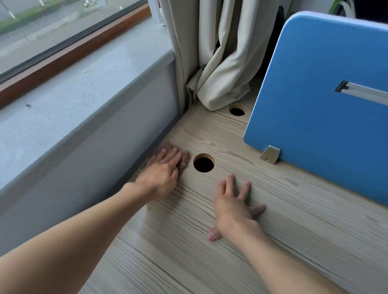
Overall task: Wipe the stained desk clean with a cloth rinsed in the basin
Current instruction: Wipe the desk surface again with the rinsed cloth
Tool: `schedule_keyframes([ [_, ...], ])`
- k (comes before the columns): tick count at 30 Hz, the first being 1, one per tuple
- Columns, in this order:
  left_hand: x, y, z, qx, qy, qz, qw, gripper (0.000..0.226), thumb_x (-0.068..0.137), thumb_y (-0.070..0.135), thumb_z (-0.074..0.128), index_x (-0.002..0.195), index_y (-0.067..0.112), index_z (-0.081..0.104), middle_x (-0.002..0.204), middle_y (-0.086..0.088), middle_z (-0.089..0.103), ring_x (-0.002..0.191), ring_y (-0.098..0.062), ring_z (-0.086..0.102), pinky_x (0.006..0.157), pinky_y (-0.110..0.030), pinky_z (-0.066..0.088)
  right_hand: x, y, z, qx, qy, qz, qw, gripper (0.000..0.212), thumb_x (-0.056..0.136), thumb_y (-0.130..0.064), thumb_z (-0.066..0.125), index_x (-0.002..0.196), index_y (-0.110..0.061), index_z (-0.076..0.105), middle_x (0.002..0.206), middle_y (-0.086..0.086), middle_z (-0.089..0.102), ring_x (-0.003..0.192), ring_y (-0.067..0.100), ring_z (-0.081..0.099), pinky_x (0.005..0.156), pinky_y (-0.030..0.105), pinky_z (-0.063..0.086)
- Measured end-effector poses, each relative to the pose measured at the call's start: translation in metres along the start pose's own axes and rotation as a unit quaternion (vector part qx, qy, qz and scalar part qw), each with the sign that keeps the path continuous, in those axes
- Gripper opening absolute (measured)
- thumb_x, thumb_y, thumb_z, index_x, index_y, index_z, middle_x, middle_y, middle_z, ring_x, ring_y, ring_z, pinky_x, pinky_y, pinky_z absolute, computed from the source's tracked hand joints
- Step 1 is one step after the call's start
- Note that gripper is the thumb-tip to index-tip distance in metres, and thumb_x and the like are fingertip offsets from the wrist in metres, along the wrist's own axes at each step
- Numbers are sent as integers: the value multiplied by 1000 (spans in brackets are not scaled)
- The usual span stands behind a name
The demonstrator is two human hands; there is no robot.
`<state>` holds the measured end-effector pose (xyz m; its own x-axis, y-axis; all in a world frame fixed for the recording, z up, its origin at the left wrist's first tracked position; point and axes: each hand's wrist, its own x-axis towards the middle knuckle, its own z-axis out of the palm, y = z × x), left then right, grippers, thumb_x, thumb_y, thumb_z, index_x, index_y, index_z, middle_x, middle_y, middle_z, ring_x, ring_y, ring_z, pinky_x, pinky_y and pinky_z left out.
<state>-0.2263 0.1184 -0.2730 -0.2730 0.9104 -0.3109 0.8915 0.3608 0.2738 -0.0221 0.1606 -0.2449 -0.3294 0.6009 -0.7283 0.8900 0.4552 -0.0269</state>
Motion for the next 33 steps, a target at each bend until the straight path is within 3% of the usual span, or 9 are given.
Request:
schedule_keyframes([
  [3,3,8,1,-4,25,-42,999,60,103,30,28,160,27,10,167,7,1,154,-20,-5,125,-42,-2,0,0,0,-1,-1,-2,1000,145,66,-48,88,154,-9,-22,157,10,-38,143,52,-25,102,84,17],
  [8,-32,-3,9,24,-9,64,998,59,104,29,29,160,31,8,165,13,-2,153,-15,-8,125,-40,-3,-1,0,0,0,1,-1,1000,146,65,-49,89,154,-10,-20,158,10,-36,144,52,-24,102,83,17],
  [13,-17,-5,5,4,25,-26,999,59,104,30,27,160,31,9,166,10,-1,153,-17,-8,125,-39,-4,-1,1,0,1,5,-1,1000,146,65,-48,89,154,-10,-21,157,10,-37,144,52,-25,102,84,16],
  [18,-54,1,18,23,0,62,998,60,101,36,22,159,33,9,163,16,-4,152,-13,-11,124,-38,-7,-1,0,0,3,5,-2,1000,145,66,-48,88,154,-10,-21,157,11,-38,143,53,-25,102,84,17],
  [23,-35,-7,10,5,28,-33,999,58,104,31,28,159,32,10,166,10,-1,153,-17,-9,124,-38,-4,-1,0,1,-9,14,-4,1000,145,66,-50,87,154,-10,-22,157,12,-38,143,53,-25,102,83,17],
  [29,-70,-3,19,26,3,37,999,58,102,34,24,159,34,10,165,14,-2,153,-15,-9,125,-39,-4,-5,2,0,4,28,-13,1000,143,66,-47,88,155,-11,-18,157,11,-38,145,50,-23,104,82,17],
  [33,-60,-5,13,5,14,-34,999,58,103,29,28,159,33,13,166,10,1,154,-17,-7,125,-39,-4,-25,-9,12,-50,87,-81,992,127,78,-33,84,156,-26,-15,160,9,-33,147,46,-22,106,82,13],
])
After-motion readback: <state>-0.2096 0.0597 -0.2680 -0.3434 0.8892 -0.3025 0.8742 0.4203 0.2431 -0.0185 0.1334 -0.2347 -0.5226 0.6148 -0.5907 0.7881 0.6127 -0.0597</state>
